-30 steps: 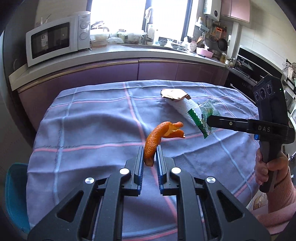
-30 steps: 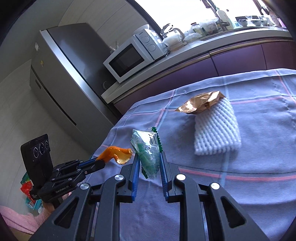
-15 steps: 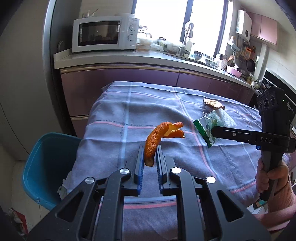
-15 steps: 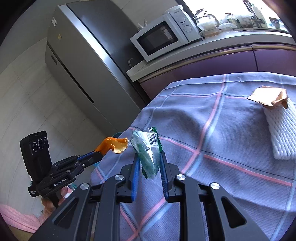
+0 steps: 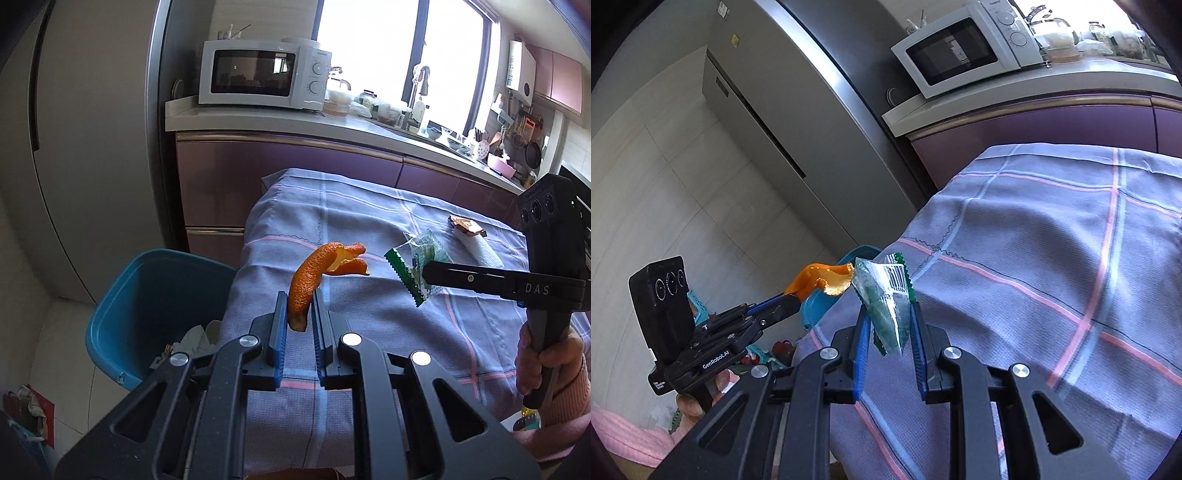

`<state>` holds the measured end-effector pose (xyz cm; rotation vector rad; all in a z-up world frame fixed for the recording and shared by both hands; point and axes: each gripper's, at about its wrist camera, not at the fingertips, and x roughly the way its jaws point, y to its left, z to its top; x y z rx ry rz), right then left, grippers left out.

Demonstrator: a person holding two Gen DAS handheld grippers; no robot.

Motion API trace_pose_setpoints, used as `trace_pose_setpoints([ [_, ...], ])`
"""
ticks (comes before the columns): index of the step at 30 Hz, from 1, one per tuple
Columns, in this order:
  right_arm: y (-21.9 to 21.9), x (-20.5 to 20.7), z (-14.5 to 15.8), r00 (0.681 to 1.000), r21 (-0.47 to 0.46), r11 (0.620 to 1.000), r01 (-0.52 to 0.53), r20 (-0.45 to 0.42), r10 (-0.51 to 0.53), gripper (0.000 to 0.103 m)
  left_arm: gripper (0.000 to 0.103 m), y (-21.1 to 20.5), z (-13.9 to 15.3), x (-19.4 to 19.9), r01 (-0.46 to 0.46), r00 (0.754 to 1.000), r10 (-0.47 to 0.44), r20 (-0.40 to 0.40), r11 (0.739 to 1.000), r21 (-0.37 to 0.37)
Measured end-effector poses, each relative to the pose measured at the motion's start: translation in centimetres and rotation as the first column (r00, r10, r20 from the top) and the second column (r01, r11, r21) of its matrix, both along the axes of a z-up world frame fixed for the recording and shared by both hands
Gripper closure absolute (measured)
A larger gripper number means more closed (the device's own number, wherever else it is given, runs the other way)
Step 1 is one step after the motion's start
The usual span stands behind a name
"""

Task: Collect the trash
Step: 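Carry the orange peel and clear wrapper with both grippers over the teal bin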

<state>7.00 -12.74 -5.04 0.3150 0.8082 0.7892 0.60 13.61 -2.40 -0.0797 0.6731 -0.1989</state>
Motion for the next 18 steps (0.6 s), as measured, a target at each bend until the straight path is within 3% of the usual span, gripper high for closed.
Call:
trace_pose_setpoints([
  [18, 7.8, 1.8, 0.0, 0.992, -0.038, 0.991, -0.127, -0.018, 0.127, 0.083, 0.090, 4.9, -0.6, -0.4, -0.126, 0.992, 0.125, -0.007, 0.992, -0.028],
])
